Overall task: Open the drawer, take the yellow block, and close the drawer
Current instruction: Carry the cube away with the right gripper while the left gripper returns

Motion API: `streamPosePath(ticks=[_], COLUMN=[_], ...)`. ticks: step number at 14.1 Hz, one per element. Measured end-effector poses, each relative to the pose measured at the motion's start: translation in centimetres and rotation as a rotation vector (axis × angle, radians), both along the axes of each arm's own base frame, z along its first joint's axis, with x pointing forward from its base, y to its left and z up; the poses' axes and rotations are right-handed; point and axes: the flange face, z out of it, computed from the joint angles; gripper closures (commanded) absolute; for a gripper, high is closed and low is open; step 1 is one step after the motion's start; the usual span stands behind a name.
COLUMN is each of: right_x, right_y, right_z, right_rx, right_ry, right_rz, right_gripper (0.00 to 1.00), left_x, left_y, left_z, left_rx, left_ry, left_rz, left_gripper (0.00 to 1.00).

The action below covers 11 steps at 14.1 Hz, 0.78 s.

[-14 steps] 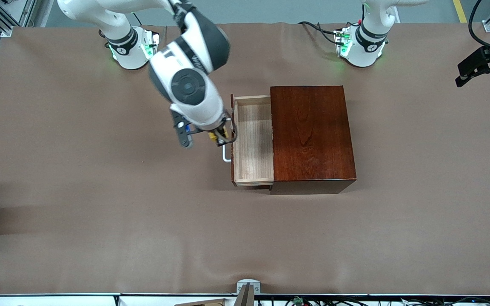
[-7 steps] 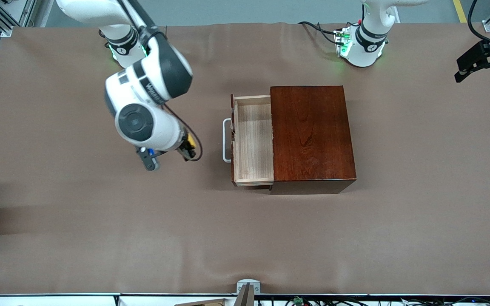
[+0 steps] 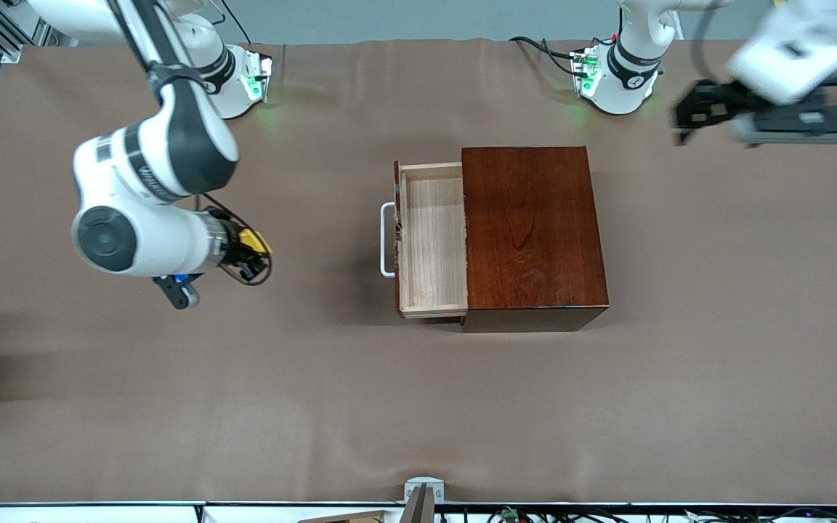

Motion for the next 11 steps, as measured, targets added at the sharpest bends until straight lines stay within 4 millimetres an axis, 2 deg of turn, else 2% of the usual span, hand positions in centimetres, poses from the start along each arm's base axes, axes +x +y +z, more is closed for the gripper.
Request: streamPosePath(ticks=[2, 4, 7, 9, 11], right_x=[0.0, -0.1, -0.1, -0.2, -0.7], right_y=[-2.8, -5.0, -7.1, -7.7, -8.9], right_z=[-0.7, -1.8, -3.7, -5.1, -6.8], right_rx=[0.056, 0.068, 0.06, 0.068, 0.071], right_ry=[0.022, 0.046, 0.063, 0.04, 0.017], right_rz=[0.237, 0.389, 0.437, 0.474, 0.512], right_gripper=[1.0, 1.0, 1.0, 1.0, 1.0], left_x=[-0.2, 0.5, 1.4, 0.9, -0.1], left_y=[-6.4, -11.6, -19.5, -25.0, -29.5], left_z=[-2.4, -5.0, -9.4, -12.3, -15.0], left_rx=[-0.012, -0.05, -0.1, -0.133, -0.162], left_ry=[0.01, 0.018, 0.005, 0.002, 0.001], left_rz=[0.004, 0.046, 0.167, 0.269, 0.357], left_gripper=[0.0, 0.0, 0.0, 0.0, 0.0])
